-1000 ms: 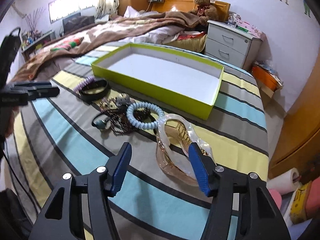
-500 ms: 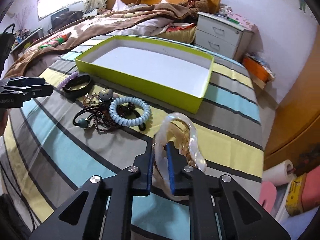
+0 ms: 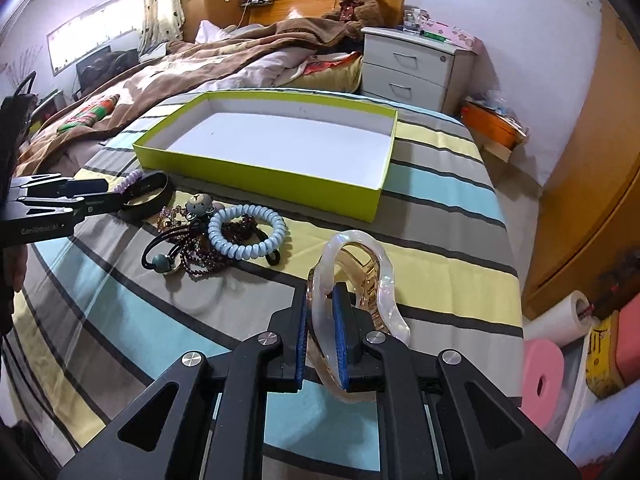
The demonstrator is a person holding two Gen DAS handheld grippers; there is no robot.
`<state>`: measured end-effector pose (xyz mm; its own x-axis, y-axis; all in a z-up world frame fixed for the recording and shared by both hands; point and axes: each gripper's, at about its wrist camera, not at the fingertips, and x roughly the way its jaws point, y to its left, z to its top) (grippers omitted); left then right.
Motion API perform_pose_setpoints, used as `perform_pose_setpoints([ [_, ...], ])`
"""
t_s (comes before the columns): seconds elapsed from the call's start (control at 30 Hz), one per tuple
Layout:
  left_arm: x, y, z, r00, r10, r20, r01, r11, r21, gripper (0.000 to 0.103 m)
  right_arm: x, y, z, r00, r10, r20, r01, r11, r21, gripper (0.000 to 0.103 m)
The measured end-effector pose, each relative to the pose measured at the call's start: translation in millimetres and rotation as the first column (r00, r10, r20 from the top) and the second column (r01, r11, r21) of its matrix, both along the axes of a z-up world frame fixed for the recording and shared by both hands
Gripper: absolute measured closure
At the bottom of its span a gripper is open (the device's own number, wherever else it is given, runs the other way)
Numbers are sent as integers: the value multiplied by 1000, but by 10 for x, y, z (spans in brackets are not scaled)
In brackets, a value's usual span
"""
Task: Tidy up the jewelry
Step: 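Grasp the purple spiral hair tie with the left gripper while the right holds the clip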
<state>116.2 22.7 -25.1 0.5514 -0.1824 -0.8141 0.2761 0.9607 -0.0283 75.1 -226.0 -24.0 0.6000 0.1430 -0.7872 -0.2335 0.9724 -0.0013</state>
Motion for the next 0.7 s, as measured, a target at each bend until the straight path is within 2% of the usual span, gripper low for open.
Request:
perform_pose_setpoints([
  [0.33,-34,-49,11,1000,-10,16,11,1000,-17,85,-2,4,-1,1000,-12,6,11,1000,10,91],
  [0.43,-44,-29,26,1000,4,21,-3,1000,-26,89,-18,-5,1,1000,-15,11,15,1000,15,91],
  [0.7,-82,-7,96,999,20,40,-19,999,-34,93,-68,-20,83,999,-29,39,28,999,32,91],
])
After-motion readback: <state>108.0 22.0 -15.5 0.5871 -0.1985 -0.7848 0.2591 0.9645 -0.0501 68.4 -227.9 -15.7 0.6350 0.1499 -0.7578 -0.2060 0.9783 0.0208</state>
